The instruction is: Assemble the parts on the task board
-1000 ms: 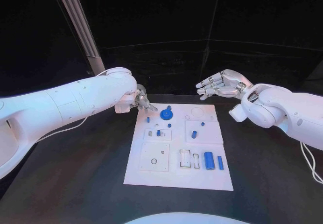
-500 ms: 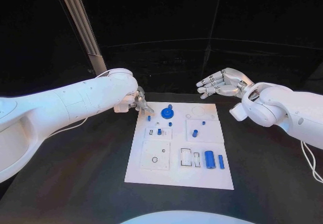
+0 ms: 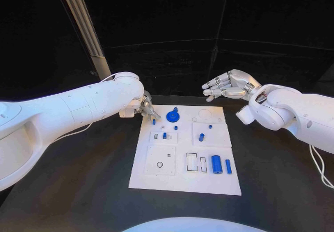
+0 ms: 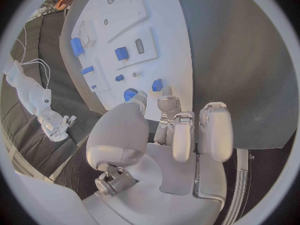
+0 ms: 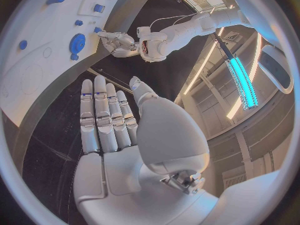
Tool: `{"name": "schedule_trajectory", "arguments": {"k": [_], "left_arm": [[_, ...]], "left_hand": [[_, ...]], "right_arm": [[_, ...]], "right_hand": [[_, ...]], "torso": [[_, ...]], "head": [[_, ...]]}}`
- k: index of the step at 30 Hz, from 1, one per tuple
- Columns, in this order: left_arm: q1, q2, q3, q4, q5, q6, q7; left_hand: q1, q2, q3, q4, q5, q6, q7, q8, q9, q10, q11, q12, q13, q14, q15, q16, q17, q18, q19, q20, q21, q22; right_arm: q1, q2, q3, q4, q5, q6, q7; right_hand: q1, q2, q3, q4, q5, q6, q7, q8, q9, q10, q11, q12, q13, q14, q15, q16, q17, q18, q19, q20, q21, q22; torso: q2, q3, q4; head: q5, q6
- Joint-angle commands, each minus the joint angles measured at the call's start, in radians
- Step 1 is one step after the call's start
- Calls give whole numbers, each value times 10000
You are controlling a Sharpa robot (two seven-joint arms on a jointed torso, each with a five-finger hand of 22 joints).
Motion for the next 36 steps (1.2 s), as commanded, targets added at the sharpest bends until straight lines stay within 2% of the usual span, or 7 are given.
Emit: {"name": "schedule_trajectory", "arguments": {"k": [1, 13, 24, 29, 32, 36], "left_arm": [[-7, 44, -7, -17, -117, 192, 194], [-78, 126, -28, -88, -117, 178, 207], [-91, 190, -29, -165, -117, 125, 219], [-96, 223, -28, -207, -117, 16, 234], [-98, 241, -28, -232, -117, 5, 238], [-99, 255, -28, -253, -117, 15, 239]], "left_hand": [[76, 37, -46, -2, -28, 73, 12, -50, -14, 67, -10, 68, 21, 1039, 46, 31, 2634, -2, 141, 70, 43, 192], [488, 206, -8, -206, -26, 167, -7, -105, -100, 85, -31, 70, -6, 1039, 26, 31, 2634, -3, 146, 51, 45, 208], [892, 378, 118, -467, -24, 216, -9, -160, -174, 89, -37, 66, -28, 1039, 21, 31, 2634, -5, 148, 44, 46, 225], [1254, 608, 370, -710, -20, 244, -25, -188, -216, 87, -52, 62, -39, 1039, 11, 31, 2634, -4, 147, 37, 42, 230], [1606, 786, 642, -977, -20, 243, -51, -211, -244, 72, -77, 40, -66, 1039, -7, 31, 2634, 1, 141, 22, 28, 220], [1847, 865, 852, -1203, -21, 239, -64, -228, -266, 62, -89, 21, -86, 1039, -17, 31, 2634, 0, 140, 12, 25, 225]], "right_arm": [[19, 13, 6, -9, 9, 103, 111], [19, 21, 6, -10, 9, 114, 112], [19, 29, 6, -11, 9, 118, 111], [19, 28, 6, -6, 9, 122, 107], [19, 29, 6, -3, 9, 125, 107], [19, 27, 6, 0, 9, 126, 105]], "right_hand": [[-45, 24, 67, 2, 44, -86, -16, -37, -7, -36, 38, -48, -7, -23, 25, -30, -10, 49, 4, 60, -34, -13], [-33, 33, 88, -13, 58, -91, -14, -35, -6, -43, 39, -50, -7, -30, 25, -28, -17, 51, 6, 61, -48, -11], [-33, 33, 88, -13, 58, -91, -14, -35, -6, -43, 39, -50, -7, -30, 25, -28, -17, 51, 6, 61, -48, -11], [-33, 33, 88, -13, 58, -91, -14, -35, -6, -43, 39, -50, -7, -30, 25, -28, -17, 51, 6, 61, -48, -11], [-33, 33, 88, -13, 58, -91, -14, -35, -6, -43, 39, -50, -7, -30, 25, -28, -17, 51, 6, 61, -48, -11], [-32, 36, 101, -21, 78, -97, -12, -34, -6, -50, 42, -53, -7, -37, 27, -29, -23, 50, 5, 63, -60, -11]], "torso": [[2, -1, -8], [-1, 1, 6], [0, 0, -6], [0, -3, -3], [0, -2, -2], [1, -1, -1]], "head": [[3, -6], [-16, -24], [-14, -38], [-21, -51], [-22, -48], [-26, -62]]}}
